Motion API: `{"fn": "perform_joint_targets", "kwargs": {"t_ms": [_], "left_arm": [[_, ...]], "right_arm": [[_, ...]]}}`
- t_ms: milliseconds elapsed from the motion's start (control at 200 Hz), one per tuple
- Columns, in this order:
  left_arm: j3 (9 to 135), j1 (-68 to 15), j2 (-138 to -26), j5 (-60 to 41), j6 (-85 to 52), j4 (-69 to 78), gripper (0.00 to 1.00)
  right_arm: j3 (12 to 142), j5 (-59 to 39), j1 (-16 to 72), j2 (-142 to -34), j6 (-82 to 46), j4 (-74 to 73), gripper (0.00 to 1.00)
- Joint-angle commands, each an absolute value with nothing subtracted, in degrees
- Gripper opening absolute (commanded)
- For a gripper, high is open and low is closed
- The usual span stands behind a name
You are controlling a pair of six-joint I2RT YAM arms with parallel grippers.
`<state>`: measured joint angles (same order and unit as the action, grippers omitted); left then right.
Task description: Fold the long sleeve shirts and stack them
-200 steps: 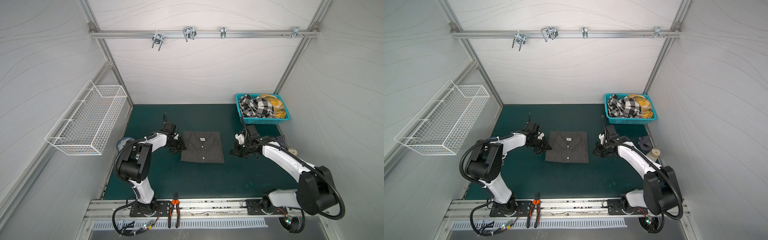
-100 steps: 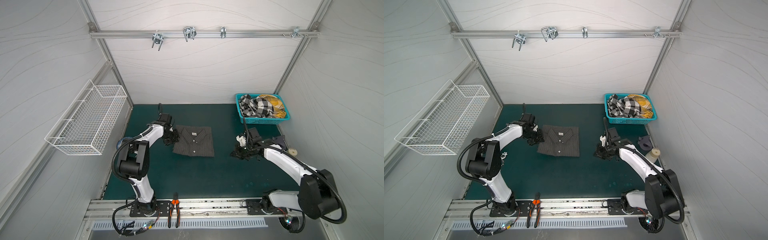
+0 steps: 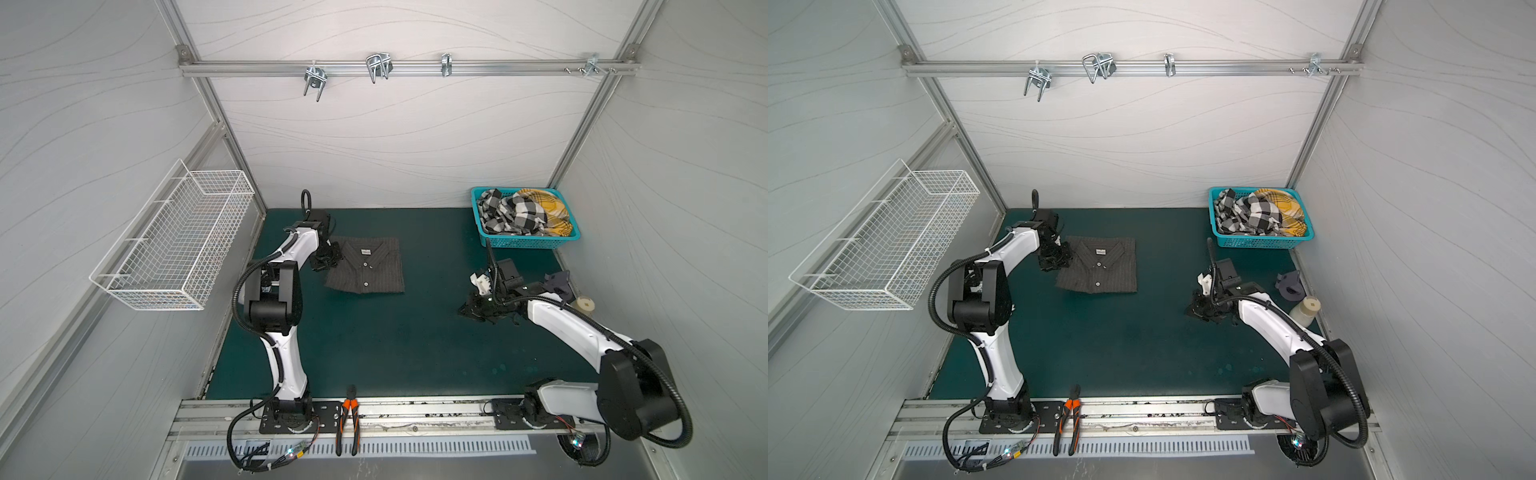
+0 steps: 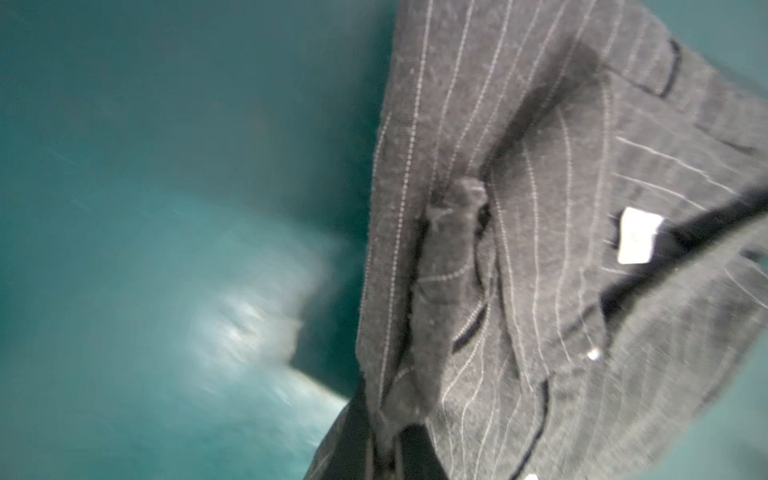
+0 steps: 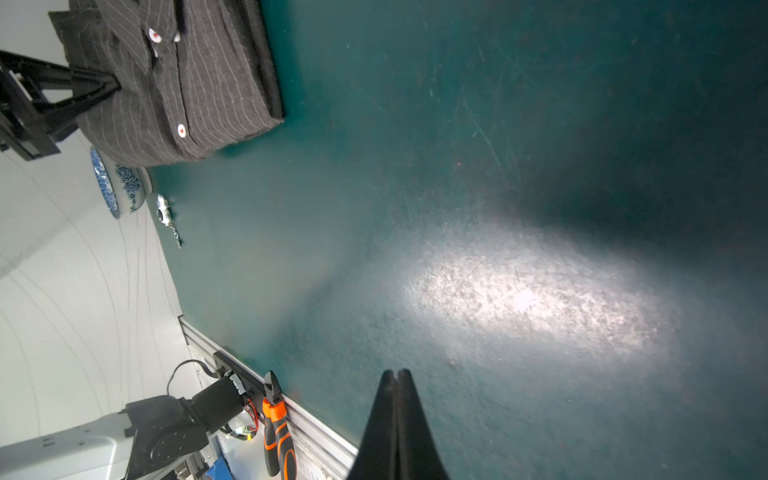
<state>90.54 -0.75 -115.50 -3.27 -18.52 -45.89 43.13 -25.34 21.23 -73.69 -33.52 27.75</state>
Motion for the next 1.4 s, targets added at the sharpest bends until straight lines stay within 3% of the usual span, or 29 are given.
{"fn": "perform_joint_targets", "kwargs": {"t_ms": [0,420,825,920,970,1156,1396], "left_arm": [[96.1,1.6,-117.7,4.5,-14.1,-49.1,0.0],[119.4,4.5,-131.0,21.8,-2.7,-53.4,0.0],[132.7,9.2,-141.8,27.5,0.3,-52.4,0.0],[133.4,9.8,-142.6,29.8,-0.7,-51.7,0.37],[133.4,9.8,-142.4,29.2,-1.5,-51.7,0.48],[133.0,8.0,-139.6,27.8,-5.2,-54.0,0.55],[123.8,-0.7,-130.8,30.6,-10.3,-52.7,0.62]], "right_arm": [[42.3,-27.3,21.5,-72.5,-34.4,26.3,0.02],[39.5,-28.2,22.8,-73.3,-35.1,25.3,0.02],[43.3,-27.1,24.1,-80.0,-34.8,26.3,0.01],[44.5,-26.6,24.2,-80.8,-34.7,26.9,0.04],[45.1,-26.5,24.2,-80.9,-35.0,27.1,0.09],[46.7,-25.4,25.0,-79.2,-35.5,28.6,0.28],[46.4,-24.1,25.6,-75.5,-35.8,29.5,0.37]]}}
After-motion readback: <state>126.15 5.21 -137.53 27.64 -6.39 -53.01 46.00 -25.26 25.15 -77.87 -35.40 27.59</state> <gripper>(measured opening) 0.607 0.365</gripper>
